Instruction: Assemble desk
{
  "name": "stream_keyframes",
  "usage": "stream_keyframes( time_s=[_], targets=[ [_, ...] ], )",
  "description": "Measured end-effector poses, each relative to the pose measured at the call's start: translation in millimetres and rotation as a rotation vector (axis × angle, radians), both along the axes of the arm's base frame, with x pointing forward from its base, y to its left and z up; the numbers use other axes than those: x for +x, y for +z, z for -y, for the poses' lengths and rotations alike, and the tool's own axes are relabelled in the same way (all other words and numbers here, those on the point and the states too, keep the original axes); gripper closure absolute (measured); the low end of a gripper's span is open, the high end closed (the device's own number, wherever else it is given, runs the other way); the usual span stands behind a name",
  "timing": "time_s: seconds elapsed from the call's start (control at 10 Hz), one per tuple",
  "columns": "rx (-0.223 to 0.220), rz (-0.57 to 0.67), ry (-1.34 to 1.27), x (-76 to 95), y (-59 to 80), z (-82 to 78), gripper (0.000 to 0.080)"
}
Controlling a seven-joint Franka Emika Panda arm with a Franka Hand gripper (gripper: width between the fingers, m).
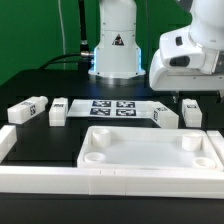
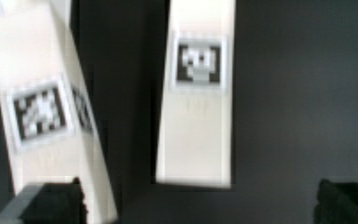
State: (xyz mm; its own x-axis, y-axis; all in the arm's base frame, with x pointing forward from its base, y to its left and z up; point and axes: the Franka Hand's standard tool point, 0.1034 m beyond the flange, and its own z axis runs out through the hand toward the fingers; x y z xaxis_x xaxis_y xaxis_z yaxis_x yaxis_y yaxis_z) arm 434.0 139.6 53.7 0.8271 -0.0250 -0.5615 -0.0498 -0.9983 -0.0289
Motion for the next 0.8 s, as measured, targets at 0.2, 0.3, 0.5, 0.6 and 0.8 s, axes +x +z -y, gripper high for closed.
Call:
stream_keyframes(
  time_s=[0.2, 0.3, 0.5, 0.6, 0.8],
  targets=[
    [0.007, -0.104, 0.008, -0.1, -4.5, 2.6, 0.0151],
    [0.004, -0.188, 0.014, -6.1, -3.3, 4.2, 0.0151],
    [0.007, -0.321, 0.026, -8.1, -9.7, 3.0, 0.0151],
    [0.007, -0.373, 0.032, -11.6, -13.6, 2.5, 0.0151],
    [0.008, -0.476, 0.042, -17.2, -19.2, 1.8, 0.0151]
  ],
)
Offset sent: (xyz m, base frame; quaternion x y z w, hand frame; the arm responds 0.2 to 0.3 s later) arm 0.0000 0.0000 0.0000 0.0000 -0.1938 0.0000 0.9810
